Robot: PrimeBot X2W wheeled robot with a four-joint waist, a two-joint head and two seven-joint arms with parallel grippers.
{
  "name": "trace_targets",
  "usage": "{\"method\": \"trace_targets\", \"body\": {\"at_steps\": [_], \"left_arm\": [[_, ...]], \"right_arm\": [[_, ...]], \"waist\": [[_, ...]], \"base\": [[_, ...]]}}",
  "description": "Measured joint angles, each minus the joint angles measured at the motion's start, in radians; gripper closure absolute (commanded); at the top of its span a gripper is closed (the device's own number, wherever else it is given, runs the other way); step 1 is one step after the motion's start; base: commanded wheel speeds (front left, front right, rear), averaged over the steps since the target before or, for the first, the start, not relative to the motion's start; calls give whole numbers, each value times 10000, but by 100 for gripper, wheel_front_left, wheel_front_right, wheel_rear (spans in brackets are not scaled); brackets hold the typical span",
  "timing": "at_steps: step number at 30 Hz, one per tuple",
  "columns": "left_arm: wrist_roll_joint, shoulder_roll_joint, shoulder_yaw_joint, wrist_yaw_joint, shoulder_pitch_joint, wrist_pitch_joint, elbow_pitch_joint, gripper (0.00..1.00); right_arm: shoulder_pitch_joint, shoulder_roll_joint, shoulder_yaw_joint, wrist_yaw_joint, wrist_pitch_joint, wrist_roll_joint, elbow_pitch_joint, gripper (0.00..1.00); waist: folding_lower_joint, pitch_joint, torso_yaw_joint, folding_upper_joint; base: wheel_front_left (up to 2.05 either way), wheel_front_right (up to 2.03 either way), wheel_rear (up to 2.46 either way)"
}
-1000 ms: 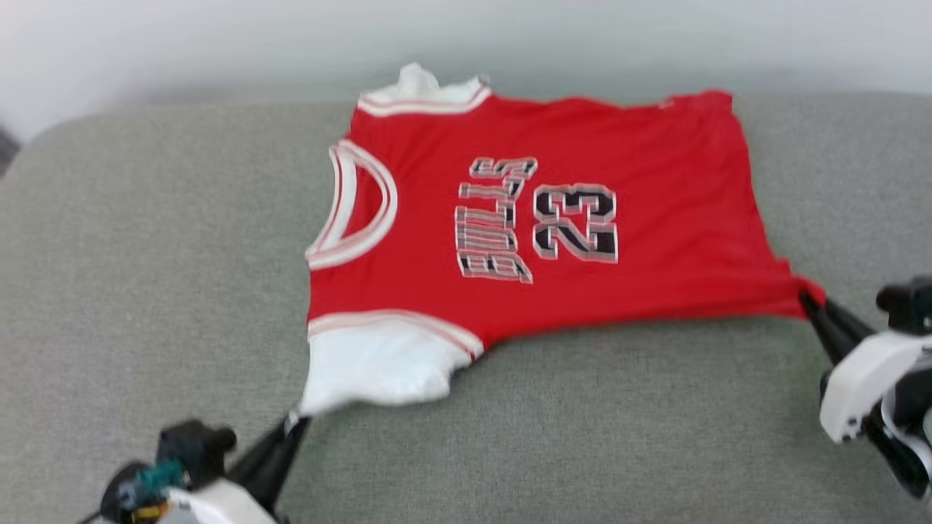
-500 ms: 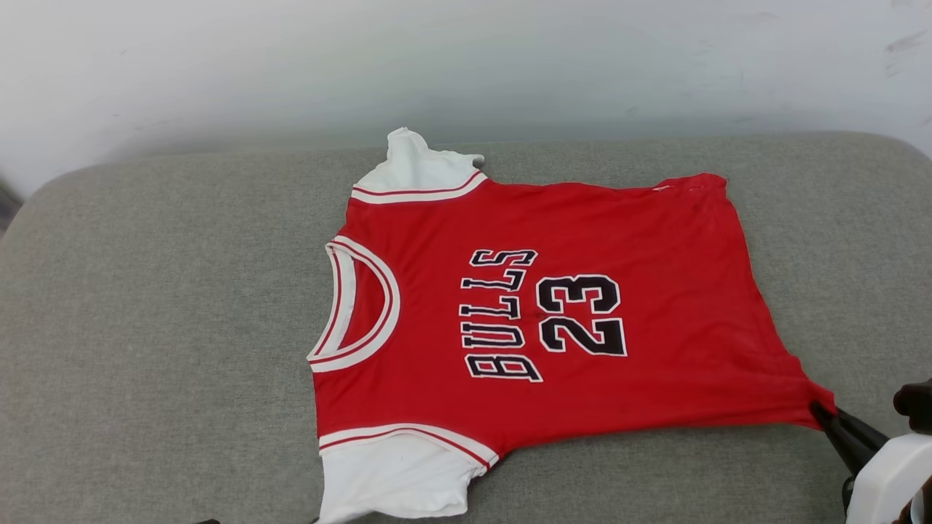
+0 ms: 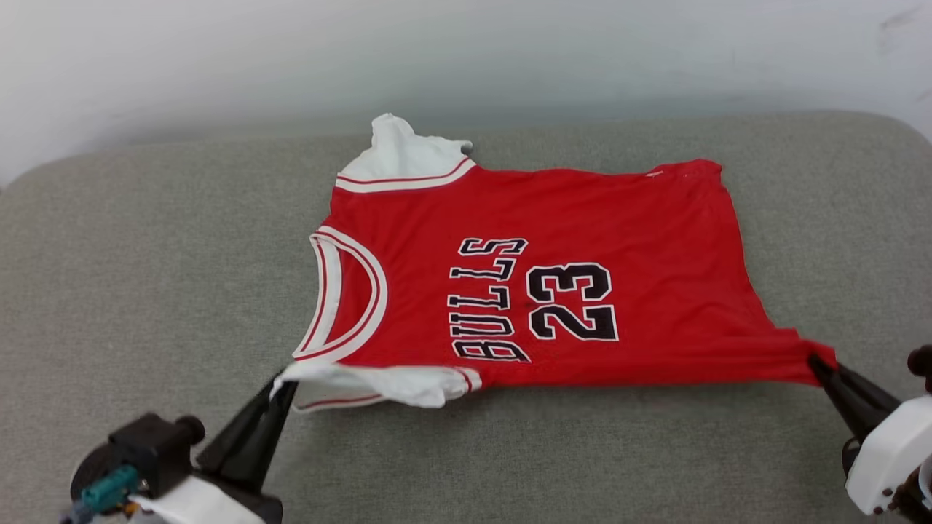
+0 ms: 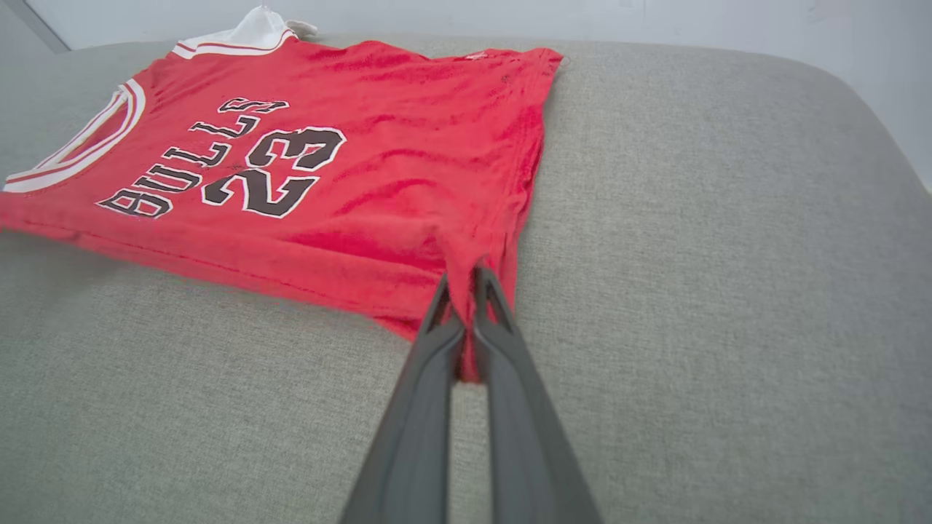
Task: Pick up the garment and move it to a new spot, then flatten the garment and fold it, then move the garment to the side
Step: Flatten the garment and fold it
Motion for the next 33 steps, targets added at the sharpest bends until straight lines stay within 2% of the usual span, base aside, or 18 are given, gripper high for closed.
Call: {"method": "trace_targets", "body": {"at_steps": [6, 7, 12, 21, 30, 31, 32, 33], "left_arm": [[215, -81, 144, -134, -1086, -33, 31, 100], [244, -169, 169, -198, -1551, -40, 190, 100], [332, -322, 196, -384, -2387, -38, 709, 100], [242, -560, 148, -807, -3859, 228, 2364, 100], [780, -974, -510, -1231, -5181, 493, 4456, 100], [811, -1053, -594, -1227, -5262, 535, 4719, 85], [978, -1091, -700, -1198, -5325, 535, 4938, 19], [1110, -1106, -780, -1193, -5396, 539, 5179, 0]], "right_arm": [[-642, 50, -96, 0, 468, -314, -161, 100], [-918, 219, -150, 0, 646, -301, -104, 100], [-1624, 242, -84, 0, 846, -451, 56, 100], [-3046, 359, 451, 0, 1032, -671, 886, 100], [-3827, 387, 1126, 0, 947, -884, 1967, 100], [-3907, 405, 1168, 0, 918, -909, 2075, 100], [-3980, 451, 1177, 0, 851, -932, 2207, 93], [-4020, 502, 1187, 0, 846, -934, 2330, 52]], "waist": [[1, 563, -46, 0], [1, 824, -59, 0], [2, 1384, -83, 0], [3, 2526, -118, 0], [3, 2997, -48, 0], [3, 2987, -46, 0], [3, 2961, -48, 0], [3, 2925, -52, 0]], "base": [[0, 0, 0], [0, 0, 0], [0, 0, 0], [0, 0, 0], [0, 0, 0], [0, 0, 0], [0, 0, 0], [0, 0, 0]]}}
